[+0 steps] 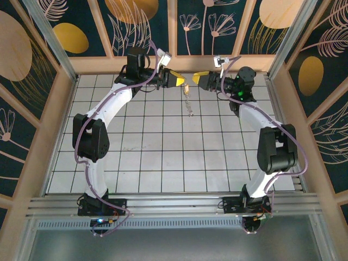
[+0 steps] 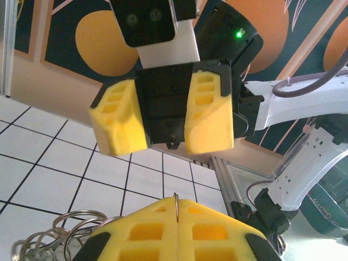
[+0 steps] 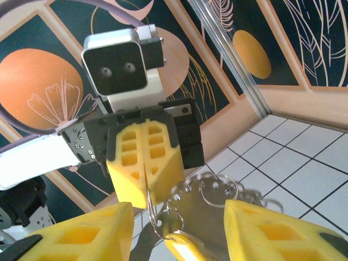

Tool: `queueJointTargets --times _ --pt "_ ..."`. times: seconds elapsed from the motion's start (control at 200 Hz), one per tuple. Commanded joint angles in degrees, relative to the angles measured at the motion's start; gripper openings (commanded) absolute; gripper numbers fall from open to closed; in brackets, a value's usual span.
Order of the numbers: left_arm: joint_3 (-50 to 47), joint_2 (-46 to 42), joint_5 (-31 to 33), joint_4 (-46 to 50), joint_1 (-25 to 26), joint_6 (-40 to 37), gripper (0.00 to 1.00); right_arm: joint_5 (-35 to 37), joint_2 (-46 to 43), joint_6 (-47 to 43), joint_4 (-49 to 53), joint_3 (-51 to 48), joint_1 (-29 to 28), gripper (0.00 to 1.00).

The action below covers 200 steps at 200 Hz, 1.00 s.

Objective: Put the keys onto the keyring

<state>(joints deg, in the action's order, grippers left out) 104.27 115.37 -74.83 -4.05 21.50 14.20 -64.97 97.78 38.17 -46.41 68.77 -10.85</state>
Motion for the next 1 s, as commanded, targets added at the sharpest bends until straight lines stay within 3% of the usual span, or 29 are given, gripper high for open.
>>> queueJointTargets --times 0.0,0.425,0.651,0.756,0.911,0.996 --pt "0.9 -2.1 -3.0 -2.8 -0.1 0.6 0.0 -0.6 -1.6 -5.3 1.1 -2.3 -0.5 0.48" --pt "2.7 -1.9 -3.6 -2.8 0.1 1.6 0.0 -2.8 -2.1 -12.7 4.0 -3.0 -3.8 0.51" --pt "2.7 -1.9 -3.3 -2.8 0.2 1.6 0.0 -3.7 -1.8 -12.6 3.3 -3.4 -4.1 0.47" --pt "2.7 -1.8 -3.0 -2.8 0.2 1.7 0.0 -3.7 -2.1 -12.2 2.7 -4.2 -4.1 0.4" --pt "2.4 -2.1 -1.4 -2.8 0.3 1.6 0.0 -4.0 -2.6 -11.3 2.2 -4.9 -4.0 0.11" --pt "1.7 -2.4 -0.2 -3.8 0.2 2.3 0.0 -4.2 -2.7 -10.9 2.2 -5.0 -4.1 0.01"
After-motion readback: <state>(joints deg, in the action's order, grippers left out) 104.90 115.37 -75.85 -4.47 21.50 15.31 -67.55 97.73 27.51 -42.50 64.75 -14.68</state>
